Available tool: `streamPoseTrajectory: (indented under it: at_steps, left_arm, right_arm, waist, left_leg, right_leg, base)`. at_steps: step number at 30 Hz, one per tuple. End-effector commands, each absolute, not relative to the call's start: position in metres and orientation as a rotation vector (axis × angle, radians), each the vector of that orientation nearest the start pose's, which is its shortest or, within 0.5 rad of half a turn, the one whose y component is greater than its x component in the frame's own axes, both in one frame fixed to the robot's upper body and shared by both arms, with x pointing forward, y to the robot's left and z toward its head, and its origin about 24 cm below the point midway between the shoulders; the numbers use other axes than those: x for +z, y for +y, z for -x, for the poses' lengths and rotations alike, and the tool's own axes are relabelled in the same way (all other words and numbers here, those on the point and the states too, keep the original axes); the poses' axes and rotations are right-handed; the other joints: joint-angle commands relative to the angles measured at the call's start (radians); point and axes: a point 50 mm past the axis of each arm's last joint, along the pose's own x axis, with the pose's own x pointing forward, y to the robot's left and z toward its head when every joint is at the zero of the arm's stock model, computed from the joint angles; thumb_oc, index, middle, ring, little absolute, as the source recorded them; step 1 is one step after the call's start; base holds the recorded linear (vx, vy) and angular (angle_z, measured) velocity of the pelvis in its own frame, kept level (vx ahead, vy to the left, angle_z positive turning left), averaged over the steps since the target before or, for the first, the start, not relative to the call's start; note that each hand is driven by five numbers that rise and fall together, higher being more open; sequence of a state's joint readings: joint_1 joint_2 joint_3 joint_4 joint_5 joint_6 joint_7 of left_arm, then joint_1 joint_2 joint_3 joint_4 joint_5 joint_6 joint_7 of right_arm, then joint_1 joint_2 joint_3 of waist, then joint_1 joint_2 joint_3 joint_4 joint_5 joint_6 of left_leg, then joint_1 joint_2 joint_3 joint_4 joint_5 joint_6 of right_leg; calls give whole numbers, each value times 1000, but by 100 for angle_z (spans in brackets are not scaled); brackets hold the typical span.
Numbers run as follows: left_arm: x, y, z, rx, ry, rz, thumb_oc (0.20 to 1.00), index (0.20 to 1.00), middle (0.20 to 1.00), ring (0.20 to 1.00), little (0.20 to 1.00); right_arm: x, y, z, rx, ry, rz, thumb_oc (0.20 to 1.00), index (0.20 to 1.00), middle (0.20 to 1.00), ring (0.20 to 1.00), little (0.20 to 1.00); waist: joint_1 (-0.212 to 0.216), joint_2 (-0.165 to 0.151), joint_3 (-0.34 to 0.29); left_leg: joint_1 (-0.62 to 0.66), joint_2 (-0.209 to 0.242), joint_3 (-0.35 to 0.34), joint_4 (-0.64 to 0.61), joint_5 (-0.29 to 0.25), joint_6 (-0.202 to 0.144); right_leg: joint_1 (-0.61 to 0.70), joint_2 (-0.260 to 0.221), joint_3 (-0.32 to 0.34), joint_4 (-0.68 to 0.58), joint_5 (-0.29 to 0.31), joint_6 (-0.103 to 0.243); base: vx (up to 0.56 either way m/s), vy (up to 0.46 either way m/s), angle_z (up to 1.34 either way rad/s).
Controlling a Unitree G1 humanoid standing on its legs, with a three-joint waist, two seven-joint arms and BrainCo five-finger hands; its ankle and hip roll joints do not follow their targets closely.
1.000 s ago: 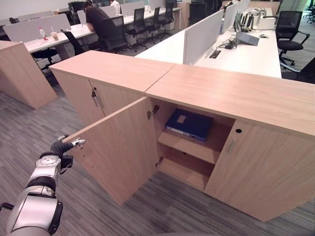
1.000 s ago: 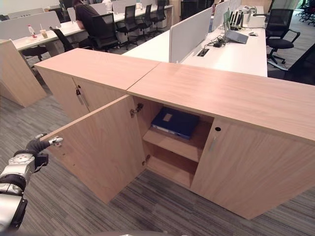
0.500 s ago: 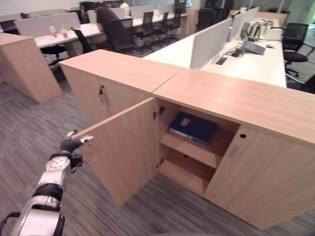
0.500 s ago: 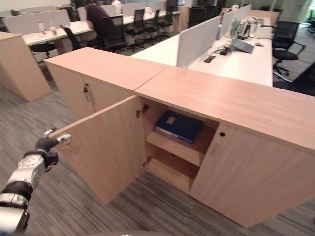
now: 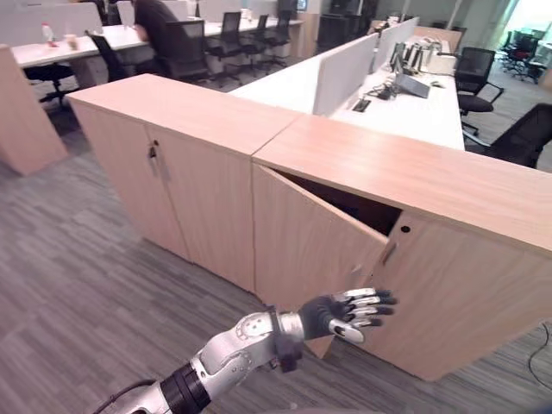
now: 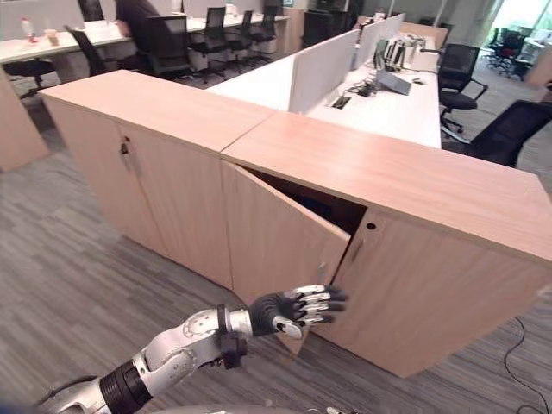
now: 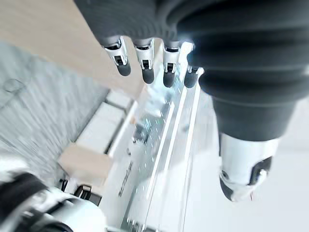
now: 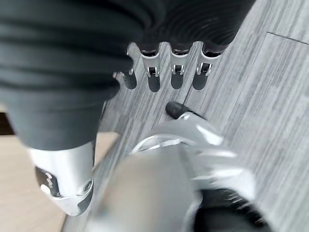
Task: Put the empty folder in the office cabinet
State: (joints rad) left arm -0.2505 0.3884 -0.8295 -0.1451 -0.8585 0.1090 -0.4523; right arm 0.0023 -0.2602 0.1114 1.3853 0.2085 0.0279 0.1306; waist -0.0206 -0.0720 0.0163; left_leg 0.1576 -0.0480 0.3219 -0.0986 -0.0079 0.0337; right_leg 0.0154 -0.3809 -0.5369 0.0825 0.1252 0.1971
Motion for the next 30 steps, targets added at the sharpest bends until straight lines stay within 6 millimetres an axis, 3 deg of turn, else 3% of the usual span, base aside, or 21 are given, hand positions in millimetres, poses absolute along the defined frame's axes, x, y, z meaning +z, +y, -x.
streamPoseTrajectory:
  at_steps: [1,8,13,14,15,16,17,18,20,21,22,23,24,28,30]
  left_arm:
    - [71,27,-214,-1245,115,485,1000,1000,1000,1000,1000]
    - [42,49,-209,-1103,220,568,1000,1000,1000,1000,1000]
    - [-7,117,-201,-749,356,550,1000,1000,1000,1000,1000]
    - [-29,143,-190,-591,432,538,1000,1000,1000,1000,1000]
    - [-29,143,-189,-589,432,538,1000,1000,1000,1000,1000]
    - [-55,167,-174,-440,534,529,1000,1000,1000,1000,1000]
    - [-55,167,-174,-439,534,529,1000,1000,1000,1000,1000]
    - [-81,191,-152,-298,644,498,1000,1000,1000,1000,1000]
    - [-92,199,-141,-235,699,498,1000,1000,1000,1000,1000]
    - [-116,214,-119,-134,830,449,1000,1000,1000,1000,1000]
    - [-117,213,-119,-134,829,449,1000,1000,1000,1000,1000]
    - [-137,223,-94,-16,960,416,1000,1000,1000,1000,1000]
    - [-138,222,-95,-16,959,417,1000,1000,1000,1000,1000]
    - [-162,229,-62,308,1085,508,1000,1000,1000,1000,1000]
    - [-163,235,-61,461,1062,536,1000,1000,1000,1000,1000]
  right_arm:
    - [-170,-236,-49,-69,1424,51,1000,1000,1000,1000,1000]
    - [-172,-228,-43,-64,1441,28,1000,1000,1000,1000,1000]
    - [-173,-223,-41,-68,1429,-24,1000,1000,1000,1000,1000]
    - [-174,-221,-39,-76,1438,-48,1000,1000,1000,1000,1000]
    - [-174,-221,-38,-75,1439,-47,1000,1000,1000,1000,1000]
    - [-174,-221,-37,-86,1442,-66,1000,1000,1000,1000,1000]
    - [-174,-221,-37,-85,1443,-64,1000,1000,1000,1000,1000]
    - [-173,-223,-38,-101,1440,-87,1000,1000,1000,1000,1000]
    - [-173,-225,-38,-107,1439,-84,1000,1000,1000,1000,1000]
    - [-171,-230,-38,-113,1436,-87,1000,1000,1000,1000,1000]
    - [-171,-231,-38,-113,1436,-87,1000,1000,1000,1000,1000]
    - [-170,-236,-38,-114,1438,-69,1000,1000,1000,1000,1000]
    - [-170,-236,-39,-114,1437,-68,1000,1000,1000,1000,1000]
    - [-169,-240,-39,-117,1427,-61,1000,1000,1000,1000,1000]
    - [-168,-242,-44,-114,1408,-36,1000,1000,1000,1000,1000]
  waist:
    - [0,13,-1]
    - [11,11,-1]
    - [26,16,3]
    - [32,17,1]
    - [30,18,0]
    - [38,16,-2]
    - [37,17,-3]
    - [44,15,-6]
    - [44,14,-10]
    - [45,13,-19]
    - [44,14,-19]
    - [43,13,-30]
    - [42,15,-30]
    - [42,5,-44]
    - [39,1,-50]
  left_leg:
    - [5,-34,-130,45,-153,28]
    - [6,-35,-134,37,-144,25]
    - [1,-26,-132,29,-134,15]
    - [-4,-18,-126,30,-129,9]
    - [-4,-17,-126,30,-129,9]
    - [-11,-7,-121,30,-123,1]
    - [-12,-6,-120,30,-123,1]
    - [-19,8,-117,31,-116,-8]
    - [-23,17,-113,30,-112,-15]
    - [-32,36,-103,30,-103,-29]
    - [-33,37,-102,30,-103,-30]
    - [-47,60,-90,33,-93,-46]
    - [-48,61,-90,33,-92,-47]
    - [-68,118,-75,37,-69,-86]
    - [-72,158,-66,43,-60,-112]
  right_leg:
    - [-16,-66,-12,-21,163,65]
    - [-12,-67,-31,-22,158,65]
    - [-15,-39,-33,-59,116,61]
    - [-15,-25,-34,-75,104,55]
    - [-15,-24,-34,-76,104,55]
    - [-14,-8,-33,-92,91,50]
    - [-14,-7,-33,-93,91,50]
    - [-11,12,-27,-108,77,44]
    - [-8,24,-26,-120,71,40]
    - [-1,52,-22,-147,55,29]
    - [-1,54,-22,-148,55,29]
    - [-2,83,-9,-165,31,14]
    - [-3,85,-9,-165,30,13]
    - [-20,145,26,-170,-27,-21]
    - [-28,186,46,-170,-59,-40]
  base:
    - [-12,-24,-5]
    - [-7,-13,2]
    - [-7,-61,1]
    - [3,-89,-1]
    - [11,-155,-6]
    - [8,-95,-3]
    - [14,-197,-7]
    - [12,-167,-3]
    - [12,-184,-9]
    - [9,-141,-9]
    - [7,-281,-12]
    - [1,-149,-6]
    - [5,-239,-11]
    - [24,-258,-17]
    - [44,-334,-15]
